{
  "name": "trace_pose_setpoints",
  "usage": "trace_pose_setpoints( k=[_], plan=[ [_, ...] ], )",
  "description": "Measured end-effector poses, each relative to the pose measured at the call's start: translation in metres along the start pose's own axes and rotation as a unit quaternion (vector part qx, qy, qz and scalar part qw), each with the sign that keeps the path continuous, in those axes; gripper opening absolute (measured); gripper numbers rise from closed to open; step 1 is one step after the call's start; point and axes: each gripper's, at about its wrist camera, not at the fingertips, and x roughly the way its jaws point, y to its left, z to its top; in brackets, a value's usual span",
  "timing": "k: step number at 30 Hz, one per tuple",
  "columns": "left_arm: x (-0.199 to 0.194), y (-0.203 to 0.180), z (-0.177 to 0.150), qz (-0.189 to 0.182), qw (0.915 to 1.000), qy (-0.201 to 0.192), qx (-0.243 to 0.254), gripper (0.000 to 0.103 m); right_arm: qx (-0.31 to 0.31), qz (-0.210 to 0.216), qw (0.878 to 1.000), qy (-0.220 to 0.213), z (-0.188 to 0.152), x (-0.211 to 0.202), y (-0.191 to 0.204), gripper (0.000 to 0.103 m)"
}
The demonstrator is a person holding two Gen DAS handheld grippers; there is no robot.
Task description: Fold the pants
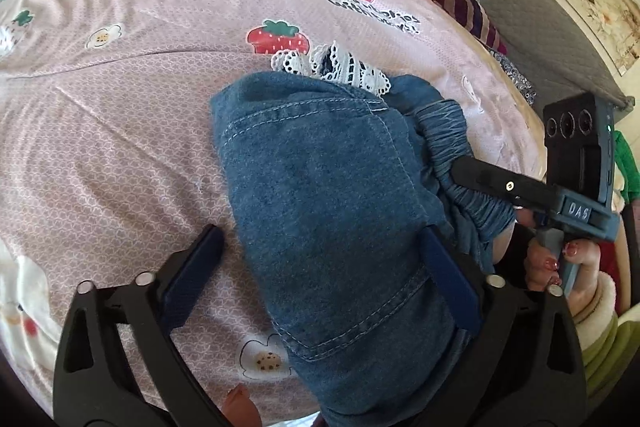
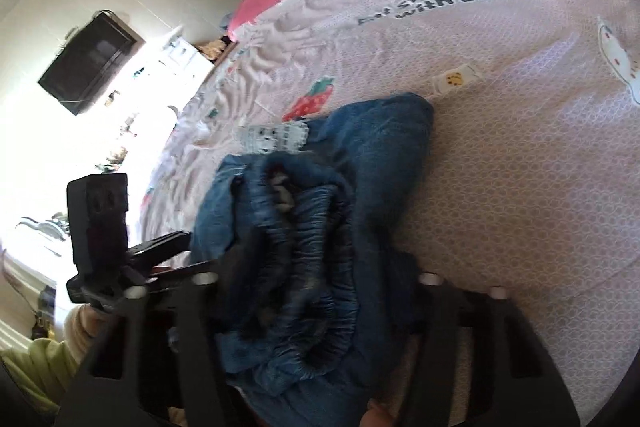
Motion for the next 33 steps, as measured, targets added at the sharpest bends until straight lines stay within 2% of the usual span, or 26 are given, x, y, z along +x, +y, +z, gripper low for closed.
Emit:
trace_pose_setpoints(
  k=[1, 4, 7, 13, 16, 21, 22, 24, 26, 30, 33],
  plan=[
    [-0.002, -0.001, 0.001, -0.011, 0.9999, -0.003, -0.001, 0.052, -0.014, -0.005, 1.000, -0.007, -0.001, -0.002, 0.005, 0.039],
    [-0.009, -0.007, 0.003, -0.011, 0.9997, -0.020, 0.012, 0.037, -0.044, -0.014, 0.999, -0.025, -0.002, -0.007, 0.017, 0.033],
    [-0.020, -0.011, 0.006, -0.012, 0.9990, -0.038, 0.021, 0.029, -0.081, -0.019, 0.996, -0.043, 0.001, -0.014, 0.033, 0.032],
    [-0.057, -0.016, 0.030, 0.044, 0.9910, -0.110, 0.062, 0.030, -0.121, -0.006, 0.990, -0.074, 0.038, -0.011, 0.061, 0.032],
    [-0.067, -0.006, 0.049, 0.064, 0.9883, -0.123, 0.064, 0.030, -0.119, 0.005, 0.990, -0.077, 0.067, 0.006, 0.066, 0.032],
    [-0.059, 0.030, 0.076, 0.100, 0.9863, -0.123, 0.045, 0.033, -0.110, 0.006, 0.992, -0.059, 0.103, 0.057, 0.063, 0.032],
    [-0.051, 0.041, 0.079, 0.108, 0.9871, -0.112, 0.039, 0.034, -0.107, -0.001, 0.993, -0.047, 0.105, 0.068, 0.061, 0.033],
    [-0.036, 0.053, 0.078, 0.117, 0.9882, -0.094, 0.031, 0.035, -0.105, -0.043, 0.993, -0.020, 0.106, 0.090, 0.057, 0.034],
    [-0.022, 0.062, 0.074, 0.136, 0.9871, -0.081, 0.027, 0.043, -0.101, -0.077, 0.992, 0.001, 0.104, 0.108, 0.050, 0.038],
    [-0.021, 0.077, 0.061, 0.132, 0.9877, -0.084, -0.001, 0.059, -0.071, -0.077, 0.995, 0.007, 0.100, 0.109, 0.038, 0.050],
    [-0.023, 0.077, 0.056, 0.138, 0.9864, -0.089, -0.003, 0.068, -0.063, -0.082, 0.995, 0.008, 0.099, 0.106, 0.033, 0.058]
  ],
)
